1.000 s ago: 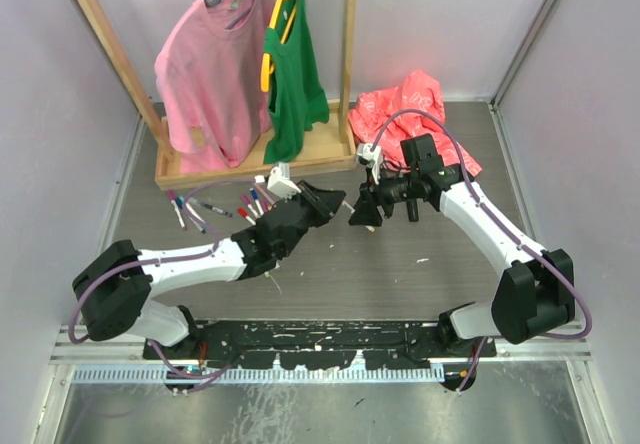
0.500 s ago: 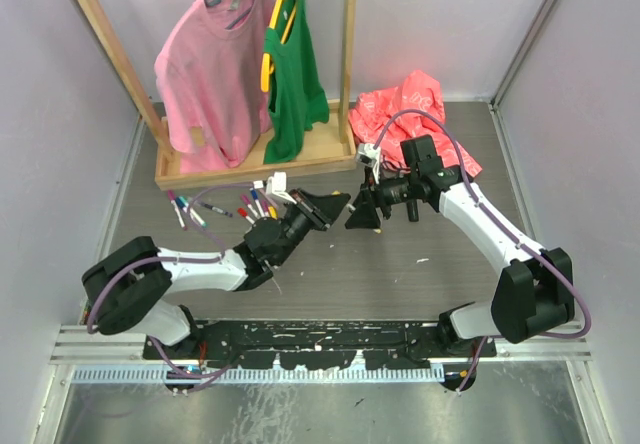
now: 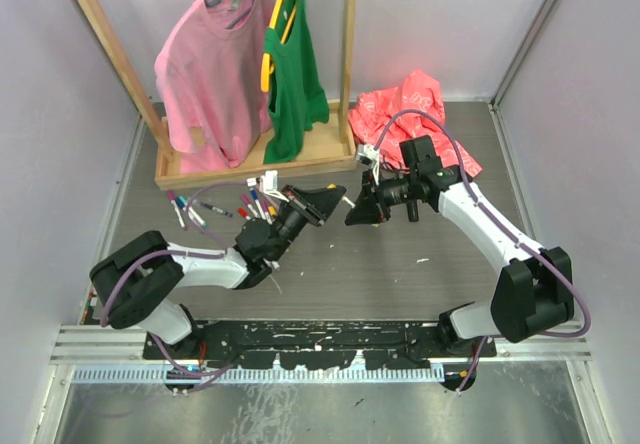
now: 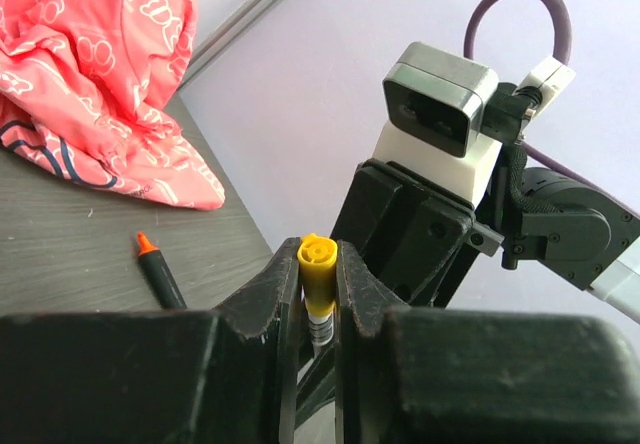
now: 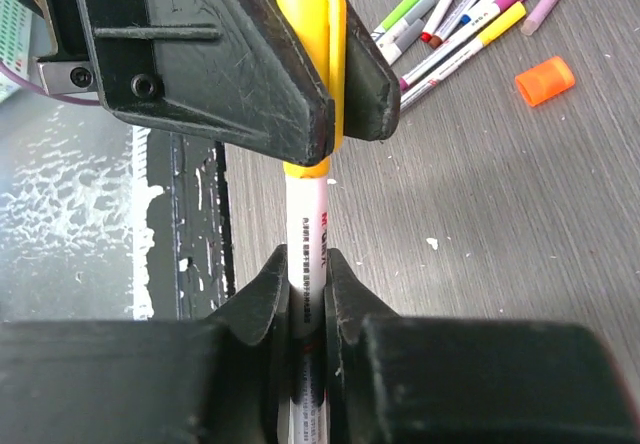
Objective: Open the pen caps
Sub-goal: Open the pen cap from the pen.
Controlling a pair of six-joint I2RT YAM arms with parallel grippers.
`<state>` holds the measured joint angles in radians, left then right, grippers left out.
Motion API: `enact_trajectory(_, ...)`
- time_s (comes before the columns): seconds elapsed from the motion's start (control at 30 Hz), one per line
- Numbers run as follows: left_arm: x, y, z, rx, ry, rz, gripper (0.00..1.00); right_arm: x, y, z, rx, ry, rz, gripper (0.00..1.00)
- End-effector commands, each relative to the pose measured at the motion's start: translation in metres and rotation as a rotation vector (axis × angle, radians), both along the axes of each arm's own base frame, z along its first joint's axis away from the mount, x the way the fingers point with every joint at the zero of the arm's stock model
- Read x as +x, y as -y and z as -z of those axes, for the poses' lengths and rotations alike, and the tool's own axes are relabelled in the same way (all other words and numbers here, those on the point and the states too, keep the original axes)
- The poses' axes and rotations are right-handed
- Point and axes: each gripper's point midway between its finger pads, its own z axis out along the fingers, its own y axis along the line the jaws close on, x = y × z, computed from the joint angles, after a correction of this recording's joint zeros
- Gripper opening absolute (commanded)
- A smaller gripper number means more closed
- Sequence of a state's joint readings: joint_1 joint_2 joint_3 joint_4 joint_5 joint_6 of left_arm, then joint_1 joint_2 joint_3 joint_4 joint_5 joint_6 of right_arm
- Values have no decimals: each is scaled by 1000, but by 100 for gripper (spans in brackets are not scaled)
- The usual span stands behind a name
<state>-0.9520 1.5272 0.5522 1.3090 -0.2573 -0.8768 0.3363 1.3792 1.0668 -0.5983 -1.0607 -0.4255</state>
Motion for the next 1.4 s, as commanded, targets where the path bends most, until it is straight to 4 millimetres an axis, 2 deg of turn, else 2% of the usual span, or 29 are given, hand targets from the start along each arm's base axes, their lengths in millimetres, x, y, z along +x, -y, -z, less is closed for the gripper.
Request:
enact_trajectory(0.0,0,-17,-34,-62,98,-31,0,1,-3,-8,20,18,-29,2)
enact_trajectory(0.1,7,-33,-47,-84,125,-65,0,1,-3,-5,8,19,-38,1)
enact_trajectory(0.2,17,-61,-71,-113,170,-133,0,0,-4,0,-4,13,-48,1)
enact_trajectory(0.3,21,-104,-112,-138,244,-263,0,-2,-6,5,-20,7,-61,1)
enact_trajectory(0.43,23,-147,-143,-124,279,-437,0,-2,-9,12,-42,-2,-69,1)
enact_trajectory(0.53,18,-166,-156,-135,301,-491,0,-1,-10,15,-54,-5,-73,1)
enact_trajectory(0.63,14,-177,-155,-127,291,-517,0,0,-10,17,-64,0,-70,1)
enact_trajectory(0.77,8,-182,-144,-99,266,-508,0,11,-4,20,-120,39,-17,1)
enact_trajectory(0.9,1,-175,-118,-12,198,-441,0,44,17,25,-260,168,154,1)
enact_trajectory(1.0,-2,-165,-76,100,112,-374,0,69,47,29,-387,265,310,3)
enact_trajectory(1.13,-9,-157,-28,170,18,-301,0,92,88,38,-533,339,486,7)
enact_trajectory(1.23,-14,-149,-2,198,-26,-245,0,106,118,42,-586,337,631,7)
enact_trajectory(1.37,-16,-139,25,221,-97,-187,0,122,161,46,-588,245,853,7)
